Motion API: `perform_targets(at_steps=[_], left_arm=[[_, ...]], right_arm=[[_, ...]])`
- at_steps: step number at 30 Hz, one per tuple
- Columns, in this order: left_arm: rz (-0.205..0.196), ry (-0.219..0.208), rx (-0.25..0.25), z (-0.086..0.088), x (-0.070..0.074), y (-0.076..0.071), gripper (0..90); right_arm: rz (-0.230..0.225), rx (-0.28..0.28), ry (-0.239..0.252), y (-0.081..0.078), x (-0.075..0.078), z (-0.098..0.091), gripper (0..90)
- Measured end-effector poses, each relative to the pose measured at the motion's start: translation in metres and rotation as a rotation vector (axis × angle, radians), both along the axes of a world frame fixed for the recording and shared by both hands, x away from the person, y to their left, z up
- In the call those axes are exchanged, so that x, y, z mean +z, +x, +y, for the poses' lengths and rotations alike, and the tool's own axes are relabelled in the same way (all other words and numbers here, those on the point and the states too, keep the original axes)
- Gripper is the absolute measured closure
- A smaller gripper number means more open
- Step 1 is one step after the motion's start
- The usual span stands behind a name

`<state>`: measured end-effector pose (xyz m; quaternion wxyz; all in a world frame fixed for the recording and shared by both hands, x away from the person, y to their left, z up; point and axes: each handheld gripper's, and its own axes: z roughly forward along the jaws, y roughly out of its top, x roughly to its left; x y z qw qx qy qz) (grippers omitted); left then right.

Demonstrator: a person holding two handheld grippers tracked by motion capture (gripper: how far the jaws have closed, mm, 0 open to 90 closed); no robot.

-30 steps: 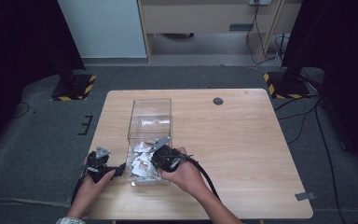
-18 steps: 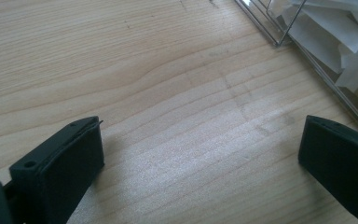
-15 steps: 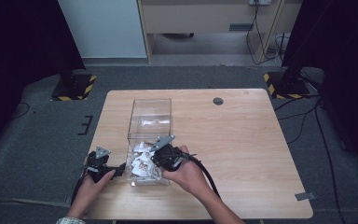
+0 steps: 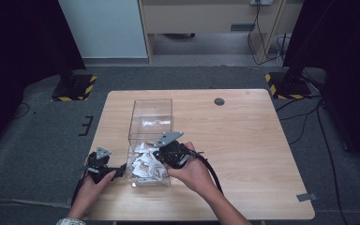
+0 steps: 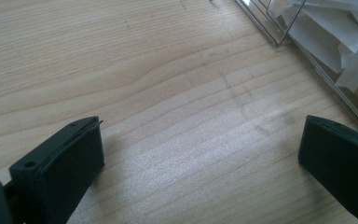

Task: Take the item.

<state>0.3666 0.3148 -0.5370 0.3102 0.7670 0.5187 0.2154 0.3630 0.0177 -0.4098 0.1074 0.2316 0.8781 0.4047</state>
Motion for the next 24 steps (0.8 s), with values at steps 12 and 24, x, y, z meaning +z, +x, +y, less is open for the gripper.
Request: perform_targets(at_steps=[12,24], left_arm=[[0.000,0.000,0.000,0.000,0.000,0.000,0.0],[-0.001,-0.001,0.001,0.000,0.000,0.000,0.0]], right_arm=[[-0.021,-0.031,0.049,0.004,0.018,-0.020,90.0],[-0.038,-0.048,0.055,0.007,0.030,-0.031,90.0]])
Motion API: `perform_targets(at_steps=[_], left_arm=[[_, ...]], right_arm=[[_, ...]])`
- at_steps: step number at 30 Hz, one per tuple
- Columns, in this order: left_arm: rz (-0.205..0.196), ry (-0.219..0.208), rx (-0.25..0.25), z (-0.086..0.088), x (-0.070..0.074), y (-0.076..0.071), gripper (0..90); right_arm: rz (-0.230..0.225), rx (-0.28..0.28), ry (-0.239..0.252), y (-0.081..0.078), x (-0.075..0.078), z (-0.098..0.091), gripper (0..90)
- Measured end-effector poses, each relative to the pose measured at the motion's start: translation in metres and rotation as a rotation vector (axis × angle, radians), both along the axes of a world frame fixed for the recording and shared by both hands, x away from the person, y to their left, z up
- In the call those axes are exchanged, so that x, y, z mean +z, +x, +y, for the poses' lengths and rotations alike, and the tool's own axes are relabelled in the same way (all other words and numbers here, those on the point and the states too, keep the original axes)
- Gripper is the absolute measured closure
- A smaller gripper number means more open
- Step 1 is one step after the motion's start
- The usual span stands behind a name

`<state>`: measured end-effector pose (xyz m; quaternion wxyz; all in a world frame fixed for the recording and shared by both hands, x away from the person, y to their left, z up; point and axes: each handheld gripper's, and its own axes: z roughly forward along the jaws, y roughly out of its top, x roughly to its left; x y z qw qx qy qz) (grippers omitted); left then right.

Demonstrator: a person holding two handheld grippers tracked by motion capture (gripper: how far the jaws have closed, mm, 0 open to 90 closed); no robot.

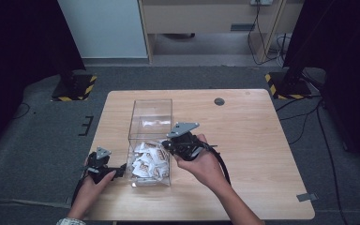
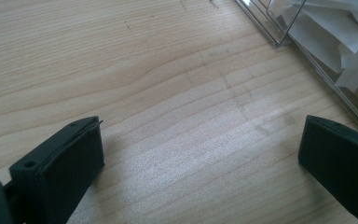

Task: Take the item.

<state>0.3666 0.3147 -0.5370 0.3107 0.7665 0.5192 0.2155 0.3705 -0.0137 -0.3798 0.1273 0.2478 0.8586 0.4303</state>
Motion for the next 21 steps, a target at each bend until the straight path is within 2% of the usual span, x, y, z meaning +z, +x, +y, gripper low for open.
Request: perform_targets(at_steps=[21], left_arm=[[0.000,0.000,0.000,0.000,0.000,0.000,0.0]], right_arm=[[-0.014,-0.077,-0.010,0.014,0.002,-0.037,90.0]])
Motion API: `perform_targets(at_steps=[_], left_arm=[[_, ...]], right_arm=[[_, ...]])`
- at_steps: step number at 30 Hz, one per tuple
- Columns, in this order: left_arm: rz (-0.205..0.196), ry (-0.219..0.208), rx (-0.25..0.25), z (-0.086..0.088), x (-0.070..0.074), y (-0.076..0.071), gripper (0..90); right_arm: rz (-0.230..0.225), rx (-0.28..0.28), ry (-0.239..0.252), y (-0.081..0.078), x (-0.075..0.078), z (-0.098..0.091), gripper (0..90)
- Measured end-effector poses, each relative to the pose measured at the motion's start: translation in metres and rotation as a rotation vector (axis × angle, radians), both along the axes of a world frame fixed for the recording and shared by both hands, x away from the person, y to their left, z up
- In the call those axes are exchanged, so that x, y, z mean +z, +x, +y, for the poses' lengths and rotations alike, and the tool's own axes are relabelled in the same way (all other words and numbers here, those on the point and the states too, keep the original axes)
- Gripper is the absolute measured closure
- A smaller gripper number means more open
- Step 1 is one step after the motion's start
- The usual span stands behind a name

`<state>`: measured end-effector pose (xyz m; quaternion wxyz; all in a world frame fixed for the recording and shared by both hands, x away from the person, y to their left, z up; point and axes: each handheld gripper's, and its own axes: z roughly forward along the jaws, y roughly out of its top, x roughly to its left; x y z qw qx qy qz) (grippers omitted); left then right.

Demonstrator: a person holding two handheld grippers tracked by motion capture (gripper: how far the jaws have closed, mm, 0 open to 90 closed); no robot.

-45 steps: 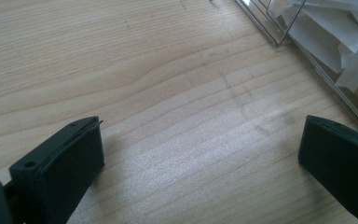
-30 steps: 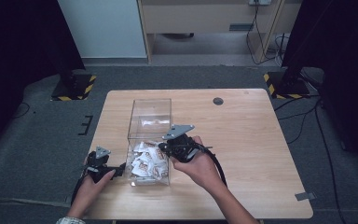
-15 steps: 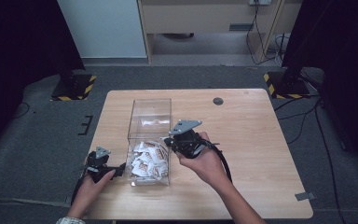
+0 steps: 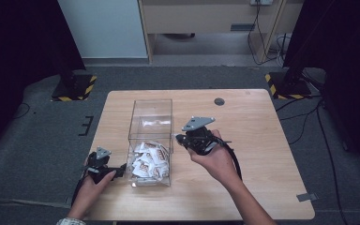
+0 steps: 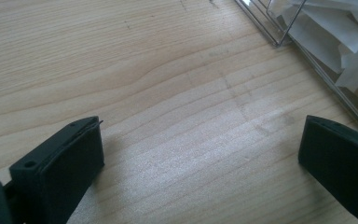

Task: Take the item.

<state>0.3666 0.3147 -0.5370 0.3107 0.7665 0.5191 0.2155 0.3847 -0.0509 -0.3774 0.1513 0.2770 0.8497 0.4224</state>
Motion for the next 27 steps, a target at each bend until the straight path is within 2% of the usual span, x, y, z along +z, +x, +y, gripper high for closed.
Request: perform_targets(at_steps=[16,27], left_arm=[[0.000,0.000,0.000,0.000,0.000,0.000,0.0],[0.000,0.000,0.000,0.000,0.000,0.000,0.0]], right_arm=[[-0.002,-0.022,0.000,0.002,-0.001,-0.013,90.0],[-0.001,-0.058,0.002,0.007,-0.003,-0.029,90.0]])
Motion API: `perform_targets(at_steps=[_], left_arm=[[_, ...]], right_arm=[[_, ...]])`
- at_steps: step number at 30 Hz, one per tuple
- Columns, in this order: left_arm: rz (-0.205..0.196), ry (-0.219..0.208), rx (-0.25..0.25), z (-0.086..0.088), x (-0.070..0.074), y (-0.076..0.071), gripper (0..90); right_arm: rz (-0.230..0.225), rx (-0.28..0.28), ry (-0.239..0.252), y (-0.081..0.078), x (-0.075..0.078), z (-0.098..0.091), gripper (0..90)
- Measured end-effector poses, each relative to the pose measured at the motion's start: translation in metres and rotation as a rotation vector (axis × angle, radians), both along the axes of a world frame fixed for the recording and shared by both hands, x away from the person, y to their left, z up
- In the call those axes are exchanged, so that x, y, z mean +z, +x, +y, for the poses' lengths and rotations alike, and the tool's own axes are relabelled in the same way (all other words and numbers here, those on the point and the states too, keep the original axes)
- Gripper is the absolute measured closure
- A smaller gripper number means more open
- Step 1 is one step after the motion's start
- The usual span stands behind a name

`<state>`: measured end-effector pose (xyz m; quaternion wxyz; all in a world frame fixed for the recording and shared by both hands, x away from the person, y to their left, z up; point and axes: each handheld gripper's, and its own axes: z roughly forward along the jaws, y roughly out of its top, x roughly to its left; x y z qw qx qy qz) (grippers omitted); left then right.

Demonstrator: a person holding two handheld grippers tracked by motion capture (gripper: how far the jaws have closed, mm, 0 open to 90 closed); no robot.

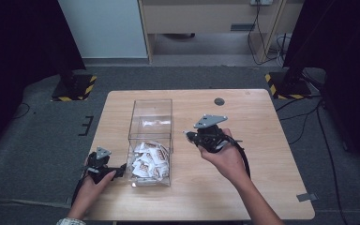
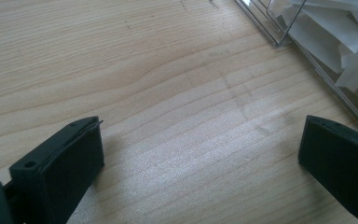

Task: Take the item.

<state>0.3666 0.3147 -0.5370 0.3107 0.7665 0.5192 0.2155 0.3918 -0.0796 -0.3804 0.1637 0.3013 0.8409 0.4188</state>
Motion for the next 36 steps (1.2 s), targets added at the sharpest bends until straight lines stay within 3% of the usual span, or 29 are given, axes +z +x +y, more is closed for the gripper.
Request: perform_targets(at_steps=[26,36], left_arm=[[0.000,0.000,0.000,0.000,0.000,0.000,0.0],[0.000,0.000,0.002,0.000,0.000,0.000,0.0]], right_arm=[[-0.009,-0.072,0.003,0.009,-0.002,-0.032,89.9],[-0.016,-0.122,0.002,0.020,-0.004,-0.049,89.9]])
